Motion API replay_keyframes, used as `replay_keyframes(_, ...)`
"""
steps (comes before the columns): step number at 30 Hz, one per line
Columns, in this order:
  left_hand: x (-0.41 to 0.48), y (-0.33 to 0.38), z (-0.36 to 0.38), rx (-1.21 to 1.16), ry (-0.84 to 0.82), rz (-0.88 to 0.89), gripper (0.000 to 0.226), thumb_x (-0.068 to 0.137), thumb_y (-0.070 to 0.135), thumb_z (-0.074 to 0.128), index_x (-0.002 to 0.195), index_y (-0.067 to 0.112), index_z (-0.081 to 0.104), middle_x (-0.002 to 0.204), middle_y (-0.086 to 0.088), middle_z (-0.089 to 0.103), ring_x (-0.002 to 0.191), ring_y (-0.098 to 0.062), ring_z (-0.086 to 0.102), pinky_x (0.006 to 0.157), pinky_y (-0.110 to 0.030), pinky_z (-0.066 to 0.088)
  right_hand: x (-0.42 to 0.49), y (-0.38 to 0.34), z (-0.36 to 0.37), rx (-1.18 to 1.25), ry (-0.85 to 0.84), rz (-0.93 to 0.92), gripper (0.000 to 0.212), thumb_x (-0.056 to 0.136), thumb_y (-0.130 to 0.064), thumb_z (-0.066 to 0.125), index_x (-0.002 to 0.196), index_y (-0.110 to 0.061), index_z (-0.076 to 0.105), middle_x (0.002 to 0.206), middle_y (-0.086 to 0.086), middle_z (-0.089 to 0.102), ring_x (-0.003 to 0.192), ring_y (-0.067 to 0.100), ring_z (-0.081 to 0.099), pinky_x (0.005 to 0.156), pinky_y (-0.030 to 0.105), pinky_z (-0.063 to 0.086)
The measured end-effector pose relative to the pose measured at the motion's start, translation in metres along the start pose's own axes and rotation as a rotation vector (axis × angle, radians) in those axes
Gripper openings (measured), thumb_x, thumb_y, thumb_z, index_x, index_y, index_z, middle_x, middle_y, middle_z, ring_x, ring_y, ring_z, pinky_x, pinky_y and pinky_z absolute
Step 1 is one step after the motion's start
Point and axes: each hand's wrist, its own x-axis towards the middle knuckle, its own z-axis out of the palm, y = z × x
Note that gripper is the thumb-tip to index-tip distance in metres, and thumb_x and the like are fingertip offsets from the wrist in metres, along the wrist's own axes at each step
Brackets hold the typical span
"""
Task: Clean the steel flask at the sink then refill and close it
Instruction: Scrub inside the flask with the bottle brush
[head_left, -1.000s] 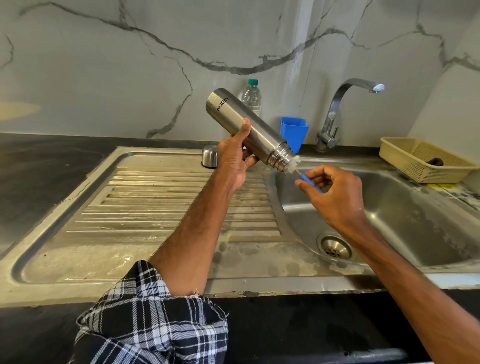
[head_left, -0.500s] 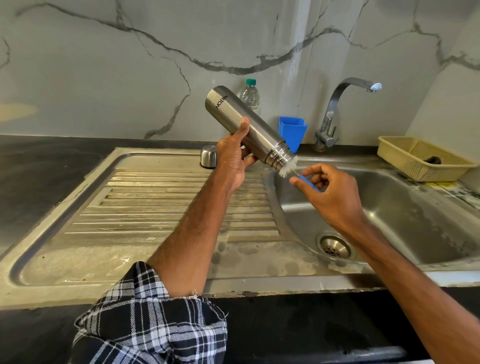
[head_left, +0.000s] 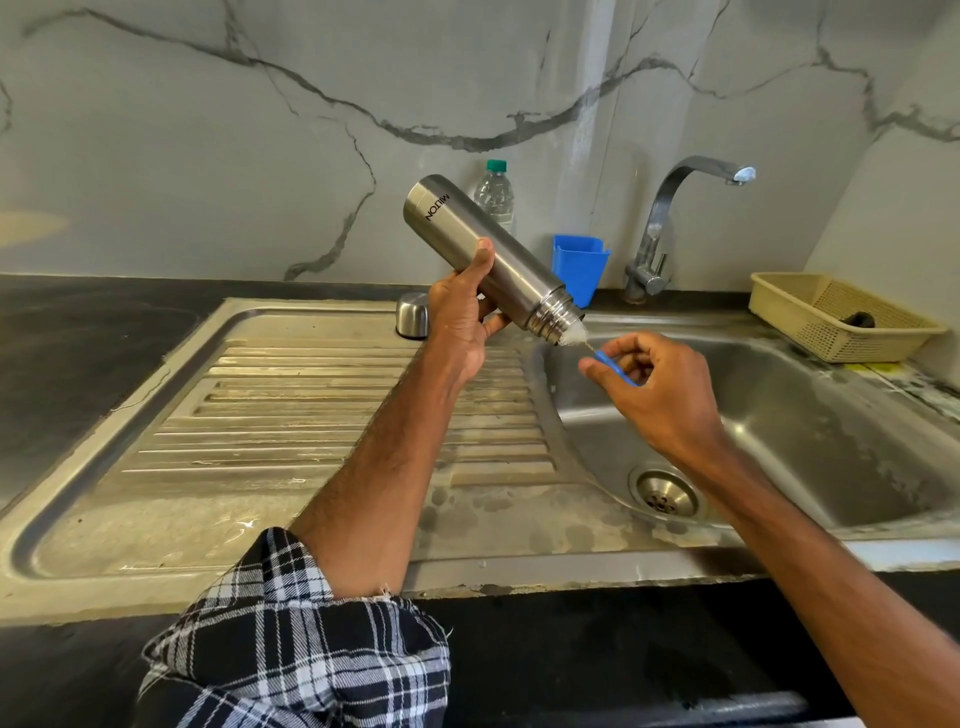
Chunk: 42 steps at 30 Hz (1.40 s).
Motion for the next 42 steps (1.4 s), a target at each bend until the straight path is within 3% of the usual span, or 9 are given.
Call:
replay_keyframes(3, 0.000, -0.001, -0.001, -0.020, -0.002, -0.006, 0.023, 0.095, 0.024, 0.070, 0.110, 0.013, 0.059, 0.123, -0.017, 0.069, 0.112, -0.031, 0.068, 0.091, -0.049, 0.059, 0.000, 0.000, -0.001, -0.031, 0.016, -0.053, 0.010, 0.090, -0.026, 0.074, 0.087, -0.016, 0.074, 0.067, -0.010, 0.068, 0.059, -0.001, 0.062, 0.056, 0.010, 0.046)
replay_keyframes(7, -0.003, -0.001, 0.004, 0.013, -0.040, -0.018, 0.020, 0.097, 0.026, 0.068, 0.110, 0.013, 0.059, 0.120, -0.015, 0.068, 0.108, -0.028, 0.069, 0.083, -0.042, 0.060, 0.000, -0.002, -0.001, 0.157, -0.187, 0.111, 0.041, 0.103, -0.037, 0.050, 0.081, -0.012, 0.073, 0.048, -0.006, 0.056, 0.043, 0.007, 0.047, 0.046, 0.019, 0.039)
replay_keyframes(11, 0.001, 0.004, -0.001, 0.003, -0.010, 0.010, 0.031, 0.095, 0.025, 0.070, 0.119, 0.009, 0.059, 0.121, -0.016, 0.069, 0.113, -0.031, 0.068, 0.092, -0.049, 0.058, 0.007, 0.006, -0.007, 0.220, -0.251, 0.153, 0.042, 0.102, -0.042, 0.050, 0.087, -0.014, 0.077, 0.052, -0.004, 0.054, 0.047, 0.009, 0.042, 0.047, 0.023, 0.035)
replay_keyframes(16, 0.001, 0.006, -0.006, -0.101, 0.037, 0.015, 0.028, 0.096, 0.022, 0.068, 0.118, 0.012, 0.055, 0.118, -0.016, 0.069, 0.117, -0.032, 0.066, 0.098, -0.053, 0.055, 0.017, 0.016, -0.018, 0.088, -0.106, -0.027, 0.029, 0.098, -0.031, 0.062, 0.074, -0.019, 0.075, 0.083, -0.012, 0.075, 0.079, 0.010, 0.071, 0.077, 0.034, 0.054)
replay_keyframes(20, -0.007, -0.004, 0.005, -0.031, -0.001, -0.011, 0.023, 0.095, 0.023, 0.069, 0.113, 0.012, 0.058, 0.115, -0.015, 0.070, 0.111, -0.030, 0.069, 0.086, -0.046, 0.060, 0.011, 0.006, 0.001, -0.062, -0.069, -0.161, 0.019, 0.096, -0.024, 0.067, 0.078, -0.024, 0.075, 0.067, -0.012, 0.067, 0.057, 0.003, 0.056, 0.056, 0.014, 0.037)
replay_keyframes(24, -0.003, 0.003, 0.005, -0.051, -0.002, 0.037, 0.027, 0.095, 0.022, 0.070, 0.117, 0.011, 0.059, 0.117, -0.016, 0.071, 0.110, -0.030, 0.070, 0.082, -0.045, 0.061, 0.015, 0.019, -0.021, -0.197, 0.053, -0.191, 0.016, 0.091, -0.022, 0.072, 0.105, -0.017, 0.078, 0.089, -0.001, 0.076, 0.068, 0.002, 0.057, 0.063, 0.014, 0.040)
replay_keyframes(29, -0.011, -0.010, 0.012, -0.010, -0.006, -0.012, 0.050, 0.093, 0.022, 0.071, 0.135, 0.004, 0.052, 0.121, -0.018, 0.070, 0.114, -0.032, 0.068, 0.085, -0.048, 0.062, 0.018, 0.017, -0.010, -0.231, 0.238, -0.203, 0.020, 0.087, -0.020, 0.077, 0.107, -0.014, 0.078, 0.094, 0.003, 0.076, 0.087, 0.023, 0.061, 0.076, 0.044, 0.053)
replay_keyframes(34, -0.007, -0.006, 0.010, -0.038, 0.009, 0.002, 0.052, 0.091, 0.018, 0.073, 0.136, 0.006, 0.050, 0.123, -0.018, 0.069, 0.113, -0.033, 0.068, 0.081, -0.048, 0.062, 0.022, 0.034, -0.034, -0.222, 0.272, -0.230, 0.026, 0.084, -0.021, 0.080, 0.109, -0.015, 0.078, 0.099, 0.000, 0.077, 0.091, 0.019, 0.061, 0.080, 0.036, 0.051)
replay_keyframes(42, -0.008, -0.014, 0.016, -0.037, 0.007, -0.044, 0.060, 0.087, 0.020, 0.077, 0.138, 0.006, 0.047, 0.126, -0.020, 0.067, 0.112, -0.035, 0.069, 0.076, -0.049, 0.063, 0.027, 0.037, -0.029, -0.270, 0.364, -0.333, 0.026, 0.081, -0.023, 0.083, 0.107, -0.021, 0.079, 0.094, -0.005, 0.076, 0.087, 0.021, 0.064, 0.081, 0.052, 0.048)
